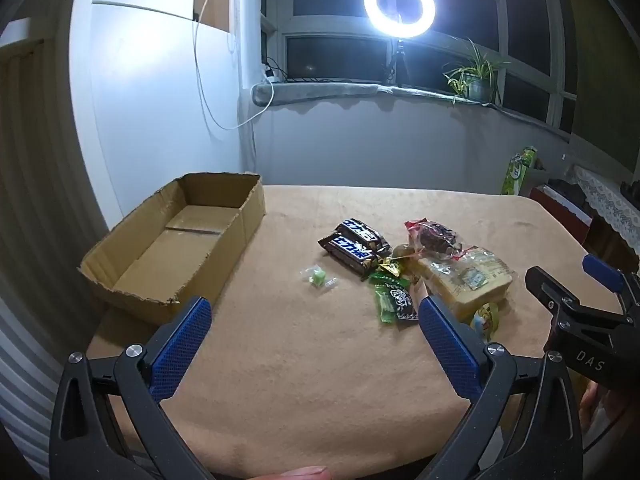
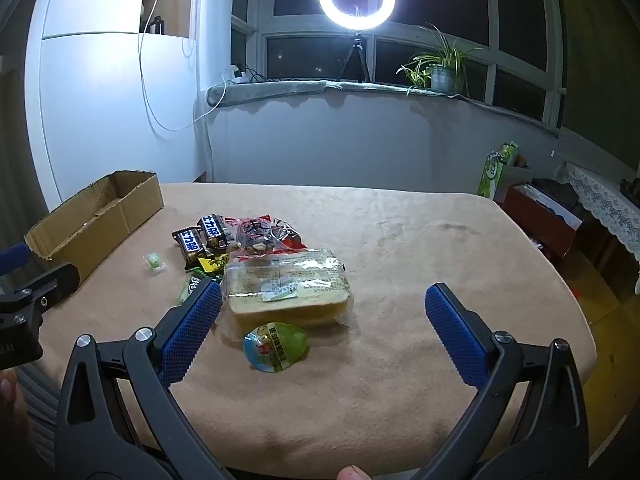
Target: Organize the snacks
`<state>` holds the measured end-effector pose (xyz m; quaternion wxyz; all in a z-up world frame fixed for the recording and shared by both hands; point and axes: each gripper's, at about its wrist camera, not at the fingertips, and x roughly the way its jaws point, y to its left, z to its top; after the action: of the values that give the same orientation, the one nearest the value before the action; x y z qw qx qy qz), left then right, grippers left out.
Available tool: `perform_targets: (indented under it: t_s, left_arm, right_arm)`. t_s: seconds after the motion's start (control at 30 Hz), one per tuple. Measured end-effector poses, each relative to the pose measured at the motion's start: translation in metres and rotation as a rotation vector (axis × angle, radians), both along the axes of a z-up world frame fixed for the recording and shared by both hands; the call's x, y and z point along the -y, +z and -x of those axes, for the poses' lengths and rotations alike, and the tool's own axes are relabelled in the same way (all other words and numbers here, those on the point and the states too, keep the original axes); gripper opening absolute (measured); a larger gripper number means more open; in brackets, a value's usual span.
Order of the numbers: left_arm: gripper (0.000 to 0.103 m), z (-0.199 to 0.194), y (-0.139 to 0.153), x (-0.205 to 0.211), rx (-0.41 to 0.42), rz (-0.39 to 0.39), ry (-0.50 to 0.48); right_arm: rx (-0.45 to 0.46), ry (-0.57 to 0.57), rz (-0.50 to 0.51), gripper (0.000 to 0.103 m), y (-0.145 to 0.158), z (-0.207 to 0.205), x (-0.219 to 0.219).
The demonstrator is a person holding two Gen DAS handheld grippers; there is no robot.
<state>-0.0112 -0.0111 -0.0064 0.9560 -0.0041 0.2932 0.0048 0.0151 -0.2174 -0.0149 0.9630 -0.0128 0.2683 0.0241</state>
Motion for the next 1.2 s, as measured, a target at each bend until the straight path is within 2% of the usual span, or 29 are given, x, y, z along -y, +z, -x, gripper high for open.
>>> perform_targets:
  t_s: [0.33,0.43,0.5,1.2]
  left_arm:
    - [0.103,0.0,-0.004,0.002,-0.014,-0.004,-0.005]
    - [0.103,0.0,-0.004,0.002,-0.015,-0.003,-0.005]
    - [0.103,0.0,-0.005,0.002,-0.018,-0.005,-0.005]
    - [0.103,0.0,-0.008,0.002,-0.021,-0.011,-0.005]
  right_arm:
    - [-0.007,0.006,-0.02,0.103,-0.003,0.001,0.002]
    - [-0.012,-0.002,0.02,0.103,0.005,0.006,-0.002]
    - [0.003,-0.003,-0.009,0.103,-0.003,-0.001,-0.002]
    - [-0.011,-0.004,-0.016,0.103,-0.004,0.0,0.001]
